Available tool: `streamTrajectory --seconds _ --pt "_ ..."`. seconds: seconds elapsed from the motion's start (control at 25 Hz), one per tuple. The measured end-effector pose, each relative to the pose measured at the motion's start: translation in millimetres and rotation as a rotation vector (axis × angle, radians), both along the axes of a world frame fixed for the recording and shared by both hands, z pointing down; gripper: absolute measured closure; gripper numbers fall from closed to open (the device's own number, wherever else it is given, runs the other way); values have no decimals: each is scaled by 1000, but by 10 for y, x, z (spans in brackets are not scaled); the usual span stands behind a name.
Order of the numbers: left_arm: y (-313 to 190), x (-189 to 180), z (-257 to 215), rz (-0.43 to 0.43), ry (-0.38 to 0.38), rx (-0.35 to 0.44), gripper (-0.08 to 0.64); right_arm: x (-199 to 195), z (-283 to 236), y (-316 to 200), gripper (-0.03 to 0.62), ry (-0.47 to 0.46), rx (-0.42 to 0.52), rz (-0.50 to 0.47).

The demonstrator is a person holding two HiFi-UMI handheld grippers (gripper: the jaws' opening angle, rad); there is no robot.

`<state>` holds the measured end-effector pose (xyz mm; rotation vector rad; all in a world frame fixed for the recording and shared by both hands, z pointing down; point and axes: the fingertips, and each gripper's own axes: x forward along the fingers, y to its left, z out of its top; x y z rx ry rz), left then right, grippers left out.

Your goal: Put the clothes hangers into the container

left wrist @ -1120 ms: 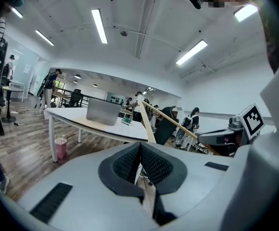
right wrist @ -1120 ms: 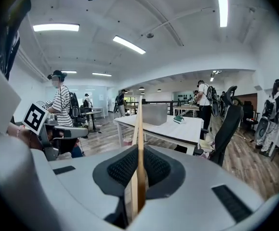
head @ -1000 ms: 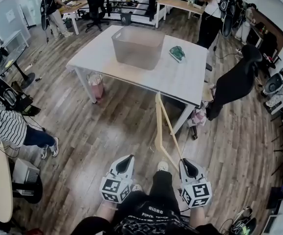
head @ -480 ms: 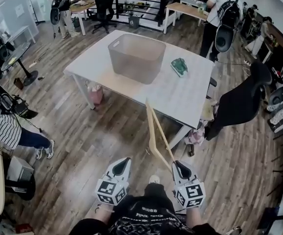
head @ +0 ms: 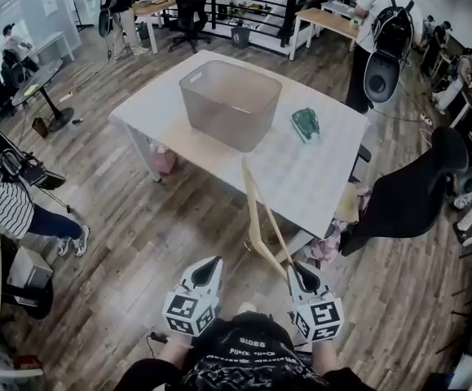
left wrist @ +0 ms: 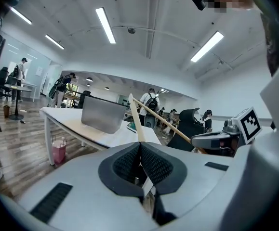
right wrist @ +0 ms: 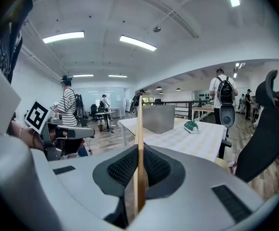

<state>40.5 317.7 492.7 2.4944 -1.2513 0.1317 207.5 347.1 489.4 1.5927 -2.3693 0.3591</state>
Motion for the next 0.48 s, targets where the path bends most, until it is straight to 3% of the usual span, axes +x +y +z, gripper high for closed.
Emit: streamTrajectory --seconds 0.48 --pt "-378 309 64 -49 -32 -4 540 344 25 -492 549 -26 6 -52"
